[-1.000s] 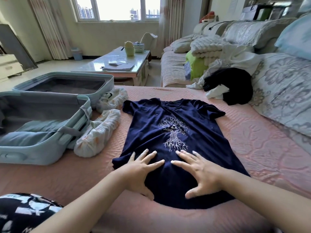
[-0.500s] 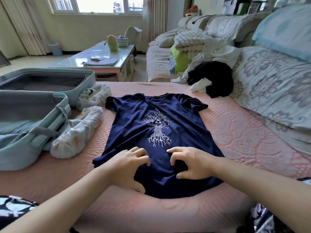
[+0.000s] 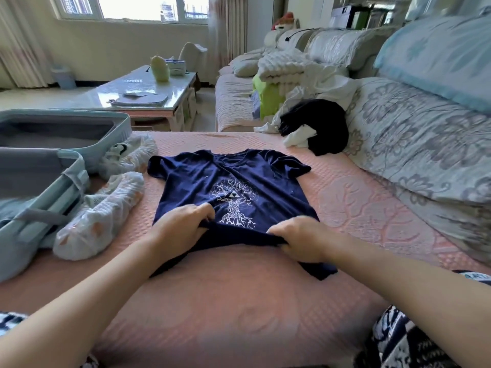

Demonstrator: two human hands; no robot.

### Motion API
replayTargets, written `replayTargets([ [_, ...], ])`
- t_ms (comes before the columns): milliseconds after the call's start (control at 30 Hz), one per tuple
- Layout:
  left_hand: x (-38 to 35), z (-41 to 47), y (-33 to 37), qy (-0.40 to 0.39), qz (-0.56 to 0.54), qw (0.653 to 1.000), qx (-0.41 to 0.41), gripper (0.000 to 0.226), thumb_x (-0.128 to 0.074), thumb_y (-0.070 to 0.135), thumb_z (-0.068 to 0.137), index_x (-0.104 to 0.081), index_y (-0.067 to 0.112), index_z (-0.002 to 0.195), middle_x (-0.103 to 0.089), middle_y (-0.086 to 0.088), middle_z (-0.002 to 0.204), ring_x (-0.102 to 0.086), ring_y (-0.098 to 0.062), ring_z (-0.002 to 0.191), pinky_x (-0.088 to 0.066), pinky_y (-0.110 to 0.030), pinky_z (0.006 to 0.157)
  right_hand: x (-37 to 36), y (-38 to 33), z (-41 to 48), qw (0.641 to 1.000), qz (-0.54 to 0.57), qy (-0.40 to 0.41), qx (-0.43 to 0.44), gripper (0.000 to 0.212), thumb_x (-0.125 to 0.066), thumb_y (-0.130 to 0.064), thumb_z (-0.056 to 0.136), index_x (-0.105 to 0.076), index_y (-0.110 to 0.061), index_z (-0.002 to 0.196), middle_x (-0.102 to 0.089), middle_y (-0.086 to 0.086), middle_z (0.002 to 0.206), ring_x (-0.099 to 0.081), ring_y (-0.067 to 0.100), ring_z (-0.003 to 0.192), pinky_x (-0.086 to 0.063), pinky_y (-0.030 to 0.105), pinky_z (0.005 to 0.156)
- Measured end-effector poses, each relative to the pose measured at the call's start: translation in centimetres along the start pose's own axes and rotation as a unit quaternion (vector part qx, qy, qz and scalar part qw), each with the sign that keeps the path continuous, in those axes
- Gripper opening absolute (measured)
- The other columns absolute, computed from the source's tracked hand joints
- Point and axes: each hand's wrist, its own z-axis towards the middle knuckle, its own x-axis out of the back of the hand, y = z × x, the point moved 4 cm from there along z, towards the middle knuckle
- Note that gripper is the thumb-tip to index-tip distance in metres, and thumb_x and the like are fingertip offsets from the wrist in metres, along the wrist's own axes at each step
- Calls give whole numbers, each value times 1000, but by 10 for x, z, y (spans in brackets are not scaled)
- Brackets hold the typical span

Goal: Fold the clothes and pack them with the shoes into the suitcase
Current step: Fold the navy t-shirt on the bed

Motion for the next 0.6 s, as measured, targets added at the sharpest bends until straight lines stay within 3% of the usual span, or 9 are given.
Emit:
replayTargets([
  [133, 15, 33, -12, 39, 123, 992, 5, 13, -71, 29, 85, -71, 26, 97, -72, 5, 92, -67, -26, 92, -55, -34, 72, 36, 31, 36, 992, -87, 14, -88, 27, -53, -46, 98, -65, -25, 110, -66, -2, 117, -61, 25, 113, -47, 33, 83],
  [233, 21, 63, -25, -2, 169, 980, 104, 15, -60, 35, 91, -69, 29, 101, -70, 4, 102, -67, -25, 96, -50, -31, 71, 57, 58, 69, 980, -85, 6, -179, 28, -58, -48, 95, -69, -25, 106, -67, 0, 108, -63, 28, 103, -51, 36, 83],
  [300, 19, 85, -42, -32, 47, 971, 232, 14, -59, 31, 92, -68, 30, 103, -67, -1, 105, -68, -27, 90, -52, -29, 71, 66, 74, 90, 973, 19, -4, -229, 23, -65, -41, 92, -73, -20, 98, -70, 3, 90, -66, 26, 85, -55, 32, 74],
  [367, 16, 104, -55, -19, -120, 939, 321, 16, -59, 19, 92, -67, 24, 105, -69, -8, 101, -73, -25, 69, -59, -33, 67, 73, 84, 110, 946, 196, 6, -257, 14, -69, -24, 93, -70, -10, 91, -65, 3, 61, -62, 21, 54, -44, 22, 47],
  [433, 17, 128, -66, 39, -157, 934, 319, 25, -56, 10, 91, -69, 18, 111, -71, -12, 101, -73, -26, 74, -58, -31, 74, 77, 95, 128, 860, 392, 57, -323, 6, -59, -8, 99, -60, -14, 100, -64, 5, 70, -60, 19, 39, -34, 18, 35],
  [500, 23, 153, -73, 98, -126, 943, 291, 32, -54, 9, 92, -66, 19, 120, -68, -12, 115, -65, -29, 106, -45, -26, 86, 76, 106, 150, 721, 575, 138, -361, 20, -42, -2, 103, -54, -14, 115, -64, 11, 97, -68, 25, 47, -44, 24, 35],
  [533, 24, 166, -76, 112, -130, 946, 276, 38, -54, 10, 94, -60, 21, 131, -62, -13, 129, -57, -30, 120, -41, -27, 93, 75, 113, 164, 670, 628, 187, -350, 26, -40, 0, 103, -52, -12, 123, -63, 12, 106, -72, 28, 61, -55, 31, 45],
  [567, 22, 179, -81, 108, -148, 948, 261, 50, -56, 13, 95, -47, 24, 143, -48, -13, 146, -45, -28, 134, -36, -29, 101, 74, 120, 178, 665, 631, 232, -326, 34, -43, 0, 102, -51, -12, 132, -62, 11, 118, -73, 29, 83, -61, 38, 64],
  [600, 16, 190, -84, 92, -166, 951, 245, 65, -59, 14, 95, -31, 28, 153, -27, -10, 159, -30, -24, 145, -28, -29, 110, 73, 126, 189, 697, 595, 262, -302, 45, -51, -3, 99, -47, -14, 142, -57, 11, 135, -68, 28, 108, -59, 42, 86],
])
